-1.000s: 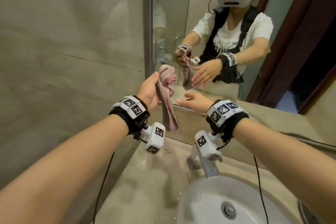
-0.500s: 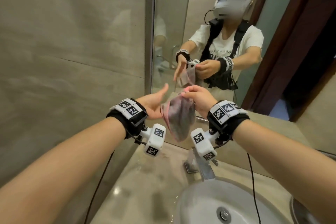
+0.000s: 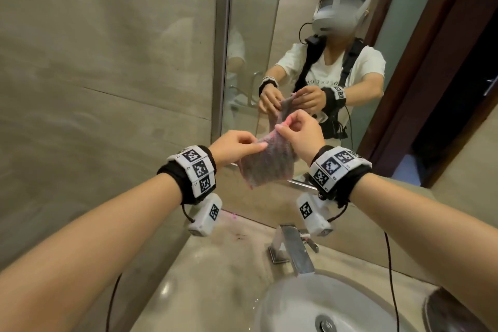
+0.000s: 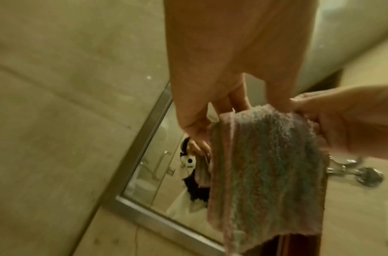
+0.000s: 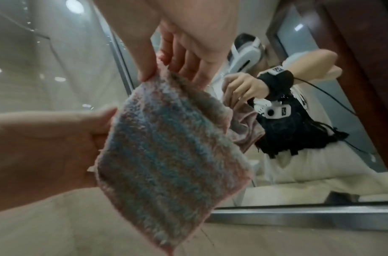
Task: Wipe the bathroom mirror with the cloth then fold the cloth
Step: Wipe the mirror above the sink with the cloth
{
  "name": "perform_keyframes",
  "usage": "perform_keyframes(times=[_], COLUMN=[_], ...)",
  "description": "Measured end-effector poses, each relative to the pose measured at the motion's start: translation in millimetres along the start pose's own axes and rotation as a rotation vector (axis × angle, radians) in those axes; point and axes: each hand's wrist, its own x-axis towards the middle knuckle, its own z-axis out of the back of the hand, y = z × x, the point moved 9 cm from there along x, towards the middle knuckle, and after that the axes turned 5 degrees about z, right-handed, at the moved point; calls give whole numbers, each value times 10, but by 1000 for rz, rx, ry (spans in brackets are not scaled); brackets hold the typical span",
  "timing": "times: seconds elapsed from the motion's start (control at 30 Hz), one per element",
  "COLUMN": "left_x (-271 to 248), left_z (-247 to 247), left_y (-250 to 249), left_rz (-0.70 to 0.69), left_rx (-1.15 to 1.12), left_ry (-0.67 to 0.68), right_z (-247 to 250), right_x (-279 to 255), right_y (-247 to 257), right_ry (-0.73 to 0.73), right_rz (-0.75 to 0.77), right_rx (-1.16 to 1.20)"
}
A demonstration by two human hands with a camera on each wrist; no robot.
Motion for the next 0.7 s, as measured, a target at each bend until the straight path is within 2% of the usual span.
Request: perform_keyframes(times=[0.07,0.17,0.2,0.3,0.33,0.4,0.53,0.6,0.7], left_x=[45,135,178,237,249,325,667,763,804], left_z=[7,155,219,398,429,512,611,600,617], left_y=[-106,-251,-295,-592,-726,-912,-1019,-1095,-1130], left_rz=[-70,-117,-127,-146,-168,-170,-136,-228,-420], left_rx=[121,165,235,744,825,785,574,490,376], left_ry=[-5,-125,-189,-504,-589,-673,-688,-752,-938], right_z=[-24,63,114,186,186,195,254,307,455], right_x=[52,144,177,310,368,485,746,844,907], right_y=[85,162,174,248,303,449,593,594,546], right_ry=[8,-50,-75,-74,-57,-44,-98,-133,-162], right_rz=[26,28,24,21,31,53,50,52,45], right_rx=[1,4,-2,-72,-103,-145,-177,-190,-93])
